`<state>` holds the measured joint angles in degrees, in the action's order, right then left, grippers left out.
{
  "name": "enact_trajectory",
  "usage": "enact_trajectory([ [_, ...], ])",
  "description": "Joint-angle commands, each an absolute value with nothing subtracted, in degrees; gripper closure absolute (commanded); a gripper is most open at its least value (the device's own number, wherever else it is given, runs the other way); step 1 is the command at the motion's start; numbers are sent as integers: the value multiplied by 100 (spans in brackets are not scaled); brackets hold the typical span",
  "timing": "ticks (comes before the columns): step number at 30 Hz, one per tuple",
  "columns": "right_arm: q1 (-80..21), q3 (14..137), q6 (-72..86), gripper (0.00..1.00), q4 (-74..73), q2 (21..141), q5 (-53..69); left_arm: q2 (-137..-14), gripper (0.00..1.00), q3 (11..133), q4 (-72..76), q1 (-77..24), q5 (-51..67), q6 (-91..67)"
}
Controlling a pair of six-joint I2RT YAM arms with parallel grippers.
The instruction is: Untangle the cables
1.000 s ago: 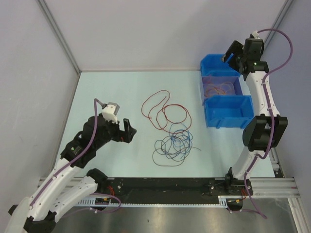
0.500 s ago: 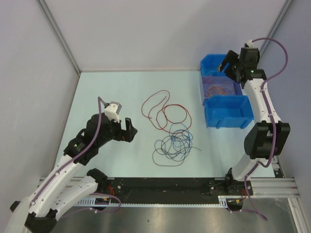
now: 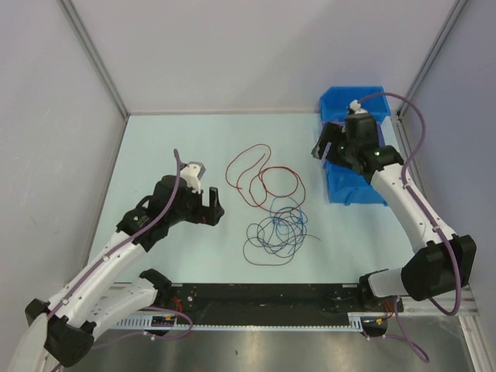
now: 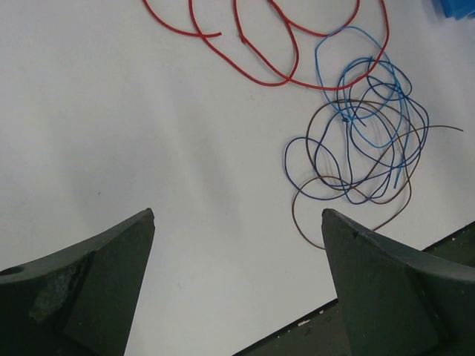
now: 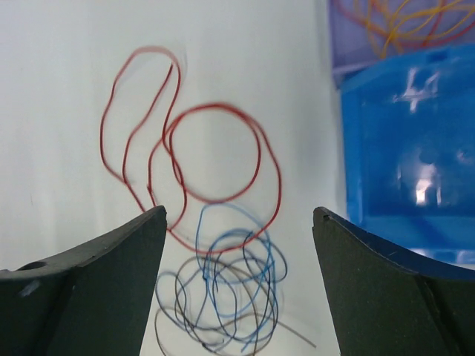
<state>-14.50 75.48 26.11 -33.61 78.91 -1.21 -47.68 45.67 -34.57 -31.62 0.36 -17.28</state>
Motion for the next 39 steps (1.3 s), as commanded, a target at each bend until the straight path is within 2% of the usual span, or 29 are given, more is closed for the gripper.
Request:
enact_trajectory([
  [1, -1985, 7156, 2759, 16, -3586, 7612, -404, -5097, 2, 4641, -3217, -3120, 61, -1959],
  [7, -2899, 6926, 2654, 16, -3104, 7786, -167, -5431, 4, 4763, -3023, -3129, 185, -2109],
  [13, -3234, 6926, 2619, 16, -2665, 8419, 130, -5730, 4, 5229, -3050, -3129, 71, -2083],
  [24, -3709, 8110, 2233, 19, -2724, 9877, -298, -5573, 4, 5423, -3700, -3129, -668, -1679],
  [33, -4113, 9606, 1662, 30, -3629, 11415, -1353, -5133, 4, 4746, -3700, -3129, -580, -1802],
  [39, -4113, 10195, 1591, 43, -3928, 11961, -1512, -5080, 3, 4729, -3577, -3129, -519, -1749],
])
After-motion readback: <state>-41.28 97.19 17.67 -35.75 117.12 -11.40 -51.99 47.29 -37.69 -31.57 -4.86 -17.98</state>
